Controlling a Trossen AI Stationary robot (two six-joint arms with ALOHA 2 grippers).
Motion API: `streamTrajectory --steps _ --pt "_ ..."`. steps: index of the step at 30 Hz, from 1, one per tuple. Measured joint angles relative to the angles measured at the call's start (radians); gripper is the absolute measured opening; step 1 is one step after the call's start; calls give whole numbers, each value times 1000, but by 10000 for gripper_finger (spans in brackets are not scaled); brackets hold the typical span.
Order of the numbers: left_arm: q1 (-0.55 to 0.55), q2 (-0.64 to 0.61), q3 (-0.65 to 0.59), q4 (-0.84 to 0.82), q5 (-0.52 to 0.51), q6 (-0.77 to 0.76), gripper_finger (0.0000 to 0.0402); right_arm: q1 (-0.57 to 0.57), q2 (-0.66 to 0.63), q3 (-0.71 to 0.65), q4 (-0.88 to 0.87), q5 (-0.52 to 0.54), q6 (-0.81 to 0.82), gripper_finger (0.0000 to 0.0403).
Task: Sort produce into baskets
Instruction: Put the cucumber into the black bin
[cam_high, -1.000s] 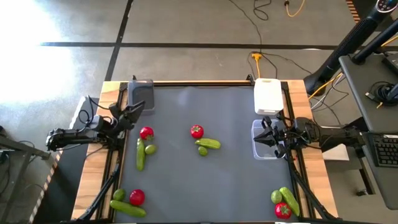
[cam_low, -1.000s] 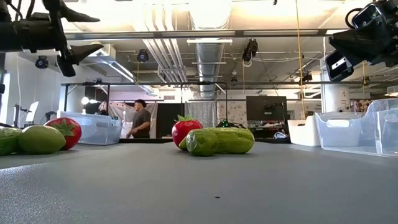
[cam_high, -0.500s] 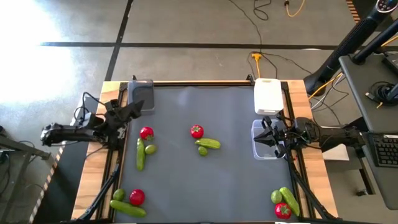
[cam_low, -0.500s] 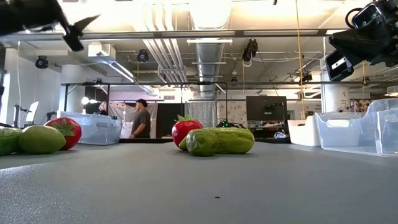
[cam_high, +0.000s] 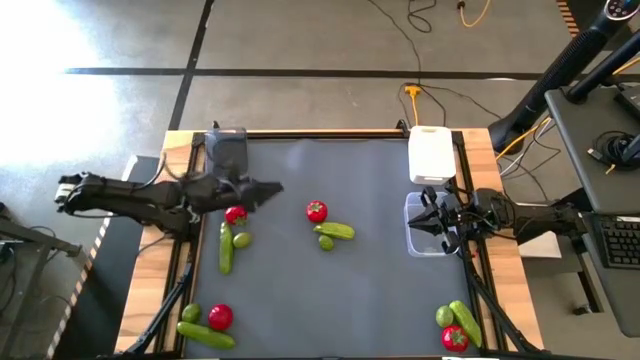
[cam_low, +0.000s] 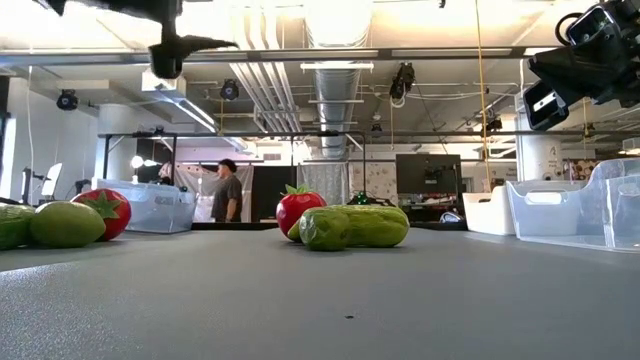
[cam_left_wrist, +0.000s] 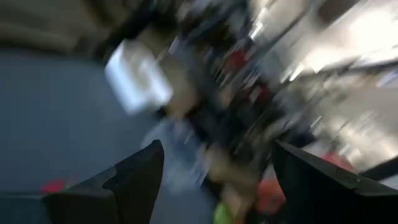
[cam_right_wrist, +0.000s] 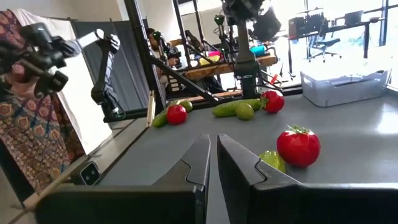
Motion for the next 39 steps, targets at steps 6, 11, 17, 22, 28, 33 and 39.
streamTrajectory --steps 6,11,17,22,28,33,39 --pt "-202 163 261 -575 25 -182 280 0 0 0 0 0 0 22" --pt "-422 295 461 -971 23 -433 280 0 0 0 0 0 0 22" --pt "-611 439 569 -1277 25 -773 280 0 0 0 0 0 0 22" --pt "-643 534 562 -1399 139 -991 282 0 0 0 0 0 0 22" --pt "-630 591 475 -1396 294 -1117 303 0 0 0 0 0 0 22" --pt "-609 558 357 -1330 308 -1204 318 0 0 0 0 0 0 22" --pt "-549 482 201 -1266 307 -1269 320 0 0 0 0 0 0 22"
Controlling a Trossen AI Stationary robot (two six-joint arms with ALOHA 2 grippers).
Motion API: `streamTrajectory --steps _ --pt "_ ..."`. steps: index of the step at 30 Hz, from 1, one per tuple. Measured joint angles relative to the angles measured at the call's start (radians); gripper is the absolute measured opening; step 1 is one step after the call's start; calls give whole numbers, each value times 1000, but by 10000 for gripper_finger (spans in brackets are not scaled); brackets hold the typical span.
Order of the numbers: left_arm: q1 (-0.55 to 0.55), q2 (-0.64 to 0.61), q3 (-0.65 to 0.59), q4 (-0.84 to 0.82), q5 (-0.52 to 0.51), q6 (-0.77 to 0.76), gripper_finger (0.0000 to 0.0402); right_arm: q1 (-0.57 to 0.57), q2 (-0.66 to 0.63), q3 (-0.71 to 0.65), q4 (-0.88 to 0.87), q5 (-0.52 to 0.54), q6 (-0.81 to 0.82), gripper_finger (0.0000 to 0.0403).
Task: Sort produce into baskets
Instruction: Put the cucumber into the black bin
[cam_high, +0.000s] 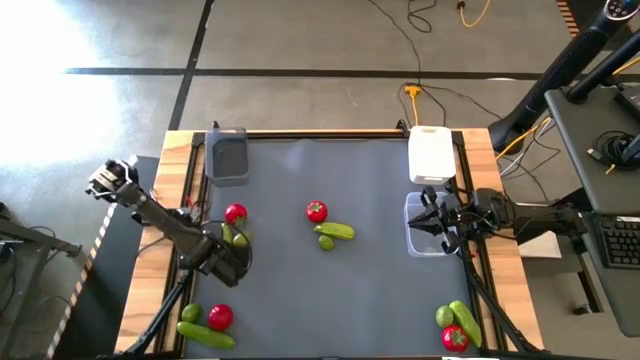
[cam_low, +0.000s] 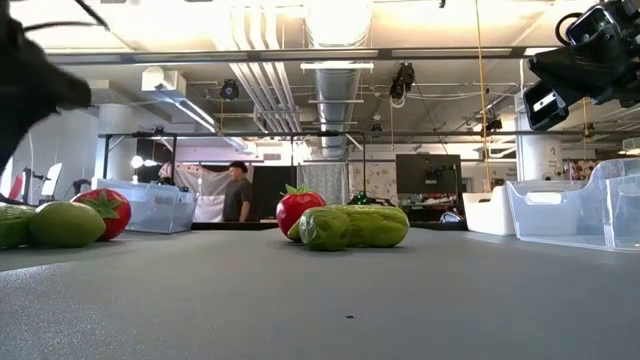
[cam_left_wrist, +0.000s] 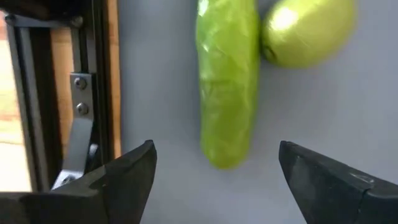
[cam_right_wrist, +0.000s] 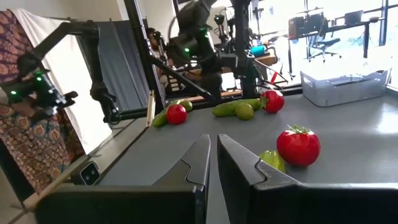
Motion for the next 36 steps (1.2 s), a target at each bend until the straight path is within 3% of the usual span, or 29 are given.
streamTrajectory --steps 10,18,29,36 --pt "65 4 -220 247 -20 11 317 0 0 0 0 0 0 22" --pt "65 46 -247 304 -44 58 267 0 0 0 0 0 0 22" --pt "65 49 -167 173 -21 241 154 0 1 0 0 0 0 22" --pt "67 16 12 -91 -82 336 159 0 1 0 0 0 0 22"
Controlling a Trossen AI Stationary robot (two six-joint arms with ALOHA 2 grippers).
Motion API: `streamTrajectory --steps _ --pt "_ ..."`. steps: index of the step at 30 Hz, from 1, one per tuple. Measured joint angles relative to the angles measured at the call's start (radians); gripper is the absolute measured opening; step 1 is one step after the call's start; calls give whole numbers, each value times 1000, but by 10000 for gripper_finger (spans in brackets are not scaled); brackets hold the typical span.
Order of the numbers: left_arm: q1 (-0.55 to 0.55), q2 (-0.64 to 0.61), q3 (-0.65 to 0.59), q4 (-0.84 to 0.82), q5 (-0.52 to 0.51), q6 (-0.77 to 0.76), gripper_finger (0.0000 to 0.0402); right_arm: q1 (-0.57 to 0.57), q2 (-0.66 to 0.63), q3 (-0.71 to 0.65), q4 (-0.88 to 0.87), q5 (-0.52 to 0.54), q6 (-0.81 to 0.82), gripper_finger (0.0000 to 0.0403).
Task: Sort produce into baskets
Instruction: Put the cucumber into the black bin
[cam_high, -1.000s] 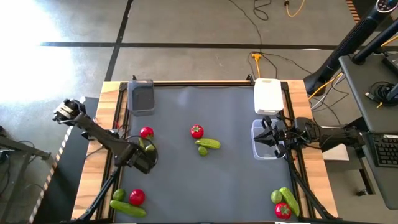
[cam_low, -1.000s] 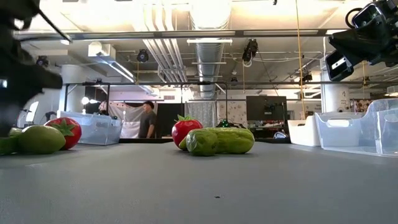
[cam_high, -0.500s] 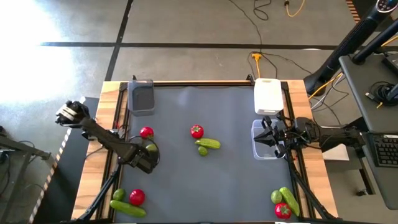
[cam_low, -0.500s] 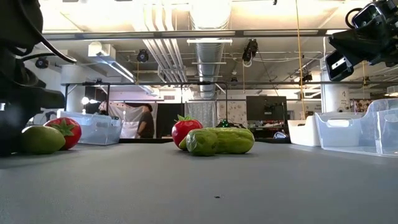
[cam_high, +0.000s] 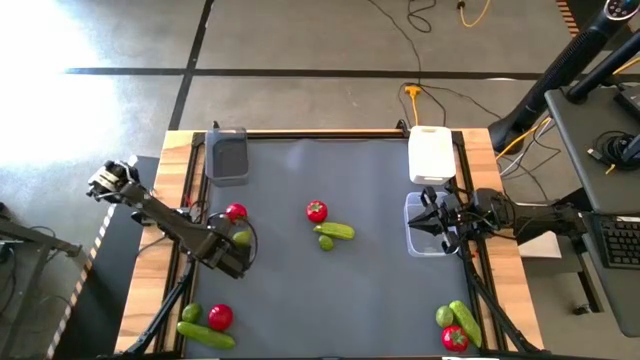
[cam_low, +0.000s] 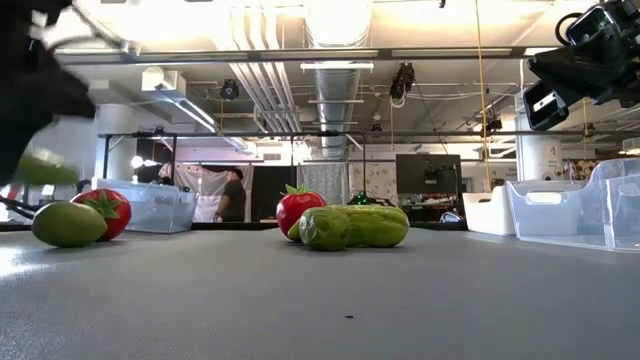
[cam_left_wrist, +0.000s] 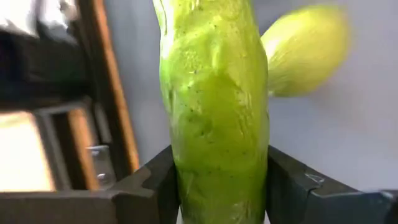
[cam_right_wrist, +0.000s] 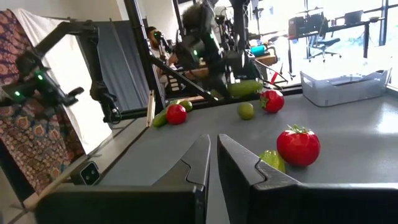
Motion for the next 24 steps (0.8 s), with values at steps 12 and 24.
streamTrajectory --steps 12,24 --pt "220 -5 404 -246 -507 340 161 0 0 0 0 0 0 22" --pt "823 -2 440 -4 -517 1138 161 0 0 0 0 0 0 22"
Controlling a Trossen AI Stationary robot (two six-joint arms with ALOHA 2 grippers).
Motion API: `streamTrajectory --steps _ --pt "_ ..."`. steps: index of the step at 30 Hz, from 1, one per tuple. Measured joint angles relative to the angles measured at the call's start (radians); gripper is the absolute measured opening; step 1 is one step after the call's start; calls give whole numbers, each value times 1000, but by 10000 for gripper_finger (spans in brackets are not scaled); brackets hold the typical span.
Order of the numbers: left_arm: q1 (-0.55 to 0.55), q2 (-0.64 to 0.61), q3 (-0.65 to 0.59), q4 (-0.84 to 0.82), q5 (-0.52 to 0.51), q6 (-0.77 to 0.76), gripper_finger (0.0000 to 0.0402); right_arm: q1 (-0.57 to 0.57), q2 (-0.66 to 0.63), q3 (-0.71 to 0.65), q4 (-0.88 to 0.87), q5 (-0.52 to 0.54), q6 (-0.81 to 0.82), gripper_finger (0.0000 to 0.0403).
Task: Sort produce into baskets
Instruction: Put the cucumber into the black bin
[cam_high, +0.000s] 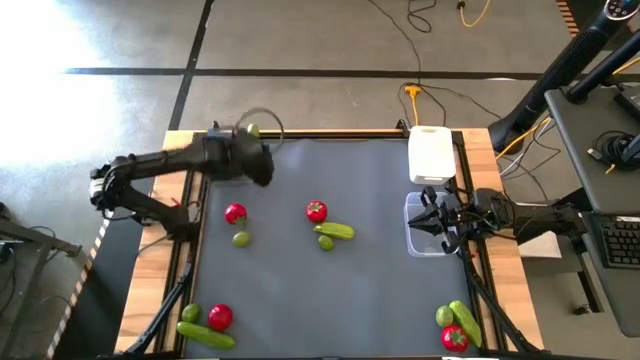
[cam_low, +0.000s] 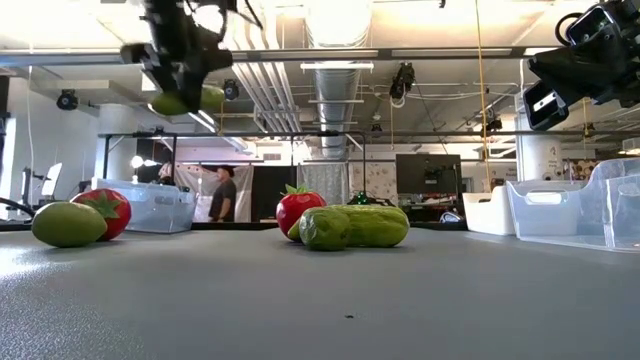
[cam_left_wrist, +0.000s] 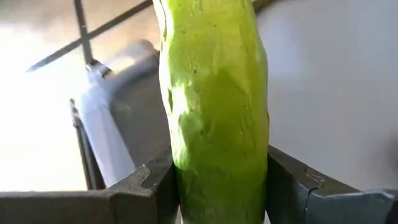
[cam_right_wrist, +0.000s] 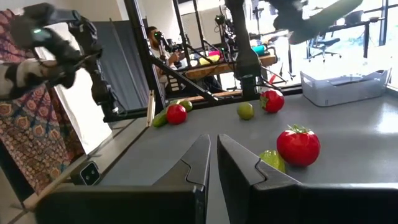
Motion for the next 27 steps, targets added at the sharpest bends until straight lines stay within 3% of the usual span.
streamTrajectory --steps 7,13,18,27 --pt "277 9 -65 100 3 85 161 0 0 0 0 0 0 22" --pt "447 55 -174 213 107 108 161 0 0 0 0 0 0 22" --pt "542 135 -230 266 135 8 161 0 0 0 0 0 0 22" --pt "608 343 -192 289 259 35 162 0 0 0 0 0 0 22"
